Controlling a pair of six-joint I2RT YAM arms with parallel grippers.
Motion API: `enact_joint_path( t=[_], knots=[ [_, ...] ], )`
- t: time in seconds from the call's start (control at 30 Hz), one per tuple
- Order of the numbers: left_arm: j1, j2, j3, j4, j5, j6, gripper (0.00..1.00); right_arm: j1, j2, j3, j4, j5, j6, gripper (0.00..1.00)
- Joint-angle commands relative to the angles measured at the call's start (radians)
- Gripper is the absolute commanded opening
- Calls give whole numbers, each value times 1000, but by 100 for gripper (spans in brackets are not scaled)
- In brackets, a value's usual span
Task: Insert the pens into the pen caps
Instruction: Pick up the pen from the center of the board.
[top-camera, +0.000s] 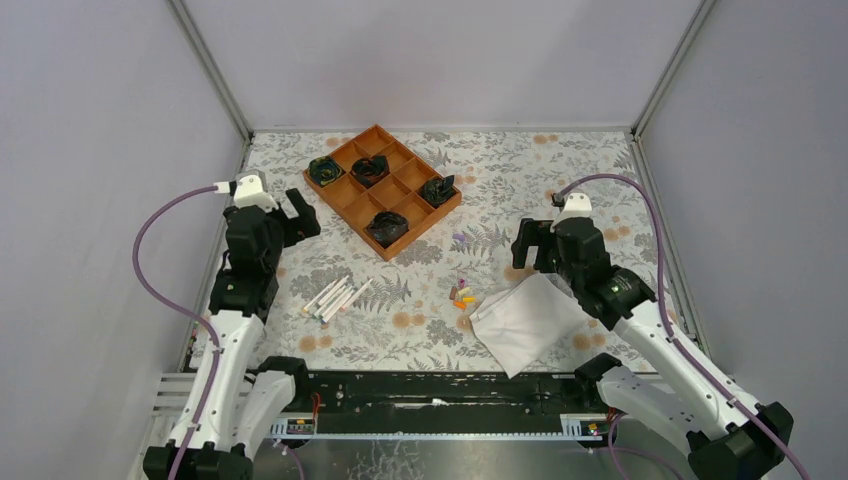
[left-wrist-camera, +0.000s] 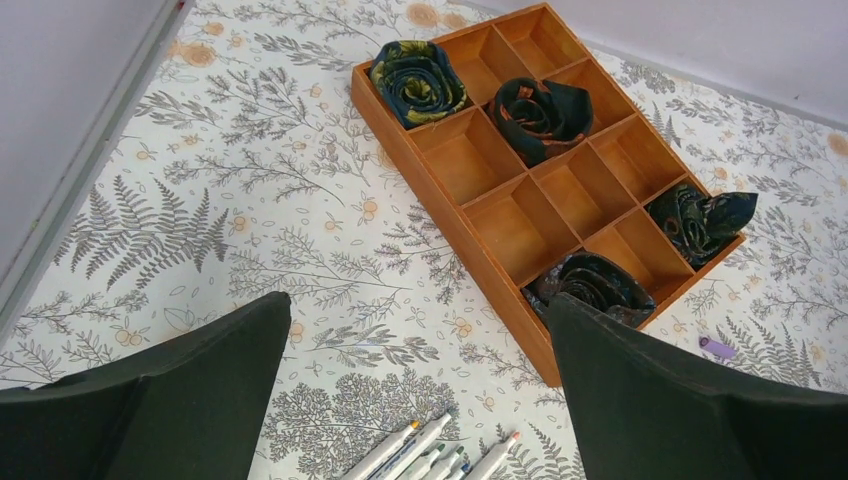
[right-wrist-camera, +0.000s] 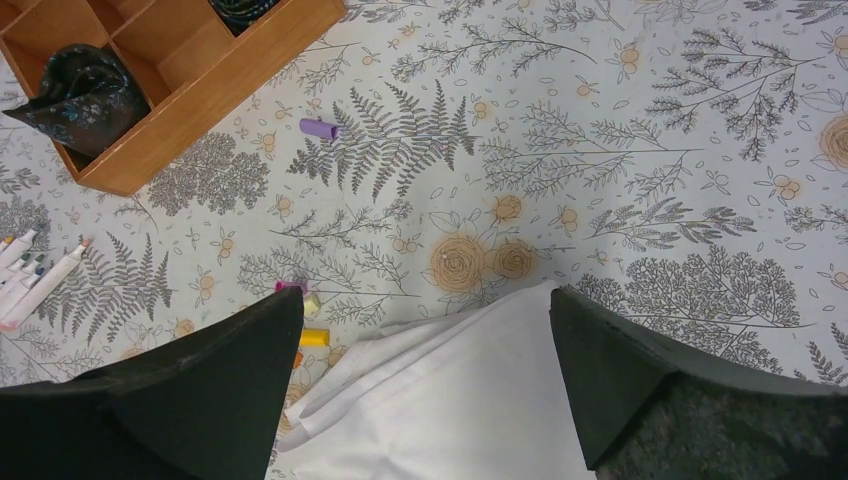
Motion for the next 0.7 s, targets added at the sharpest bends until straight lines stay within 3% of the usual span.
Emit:
enact_joint_path(
  t=[0.0, 0.13, 0.3, 0.47, 0.67],
  knots=[
    [-1, 27, 5, 47, 30, -8, 100, 6, -33, 52, 2, -25, 2, 99],
    [-1, 78, 16, 38, 16, -23, 100, 6, -36, 68, -17, -55, -21, 99],
    [-1, 165, 10, 7, 115, 41, 100, 5, -55, 57, -21, -110, -33, 99],
    [-1, 397, 79, -132, 167, 105, 100, 5, -81, 16, -5, -187, 0, 99],
    [-1, 556, 109, -185, 159, 123, 74, 5, -90, -45, 18, -262, 25, 99]
  ],
)
